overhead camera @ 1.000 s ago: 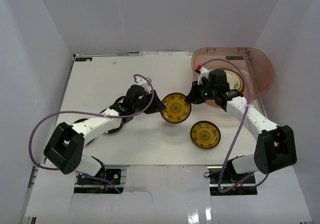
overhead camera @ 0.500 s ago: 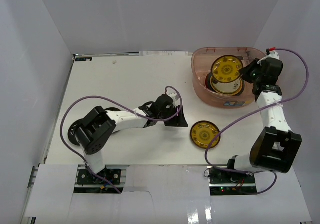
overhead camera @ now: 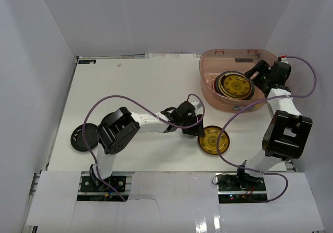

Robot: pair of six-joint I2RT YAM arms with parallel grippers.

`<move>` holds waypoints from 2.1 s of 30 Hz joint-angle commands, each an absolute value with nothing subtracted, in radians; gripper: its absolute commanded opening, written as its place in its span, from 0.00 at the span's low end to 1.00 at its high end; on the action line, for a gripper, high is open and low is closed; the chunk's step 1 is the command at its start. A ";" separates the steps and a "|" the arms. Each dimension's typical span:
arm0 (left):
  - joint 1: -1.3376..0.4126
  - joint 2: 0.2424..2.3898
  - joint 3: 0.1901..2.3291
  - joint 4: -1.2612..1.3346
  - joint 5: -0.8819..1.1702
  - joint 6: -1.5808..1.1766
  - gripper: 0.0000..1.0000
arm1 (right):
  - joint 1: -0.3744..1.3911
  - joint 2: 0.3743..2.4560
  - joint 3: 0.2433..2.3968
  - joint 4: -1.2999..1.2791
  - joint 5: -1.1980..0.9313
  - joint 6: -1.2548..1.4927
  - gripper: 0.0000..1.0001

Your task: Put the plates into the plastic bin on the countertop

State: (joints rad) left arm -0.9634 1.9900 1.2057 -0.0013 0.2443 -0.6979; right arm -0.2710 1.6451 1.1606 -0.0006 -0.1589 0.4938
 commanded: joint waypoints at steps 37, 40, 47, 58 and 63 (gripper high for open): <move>-0.686 1.215 0.847 -0.149 0.085 -0.611 0.05 | 0.426 1.408 0.986 -0.124 -0.597 0.147 0.32; -0.678 1.184 0.848 -0.192 0.035 -0.611 0.42 | 0.425 1.391 1.011 -0.084 -0.571 0.184 0.08; -0.638 1.123 0.805 -0.380 -0.195 -0.682 0.75 | 0.249 1.370 1.141 -0.037 -0.433 0.316 0.08; -0.424 0.847 0.588 -0.564 -0.296 -0.876 0.85 | -0.199 1.514 1.154 0.091 -0.232 0.508 0.08; -0.309 0.795 0.519 -0.604 -0.279 -0.916 0.88 | -0.235 1.614 1.152 0.095 -0.199 0.526 0.14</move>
State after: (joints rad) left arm -0.3595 0.8223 0.5491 -0.5552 -0.2768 -0.8707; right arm -0.2276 1.5906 1.1328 0.0525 -0.2329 0.4946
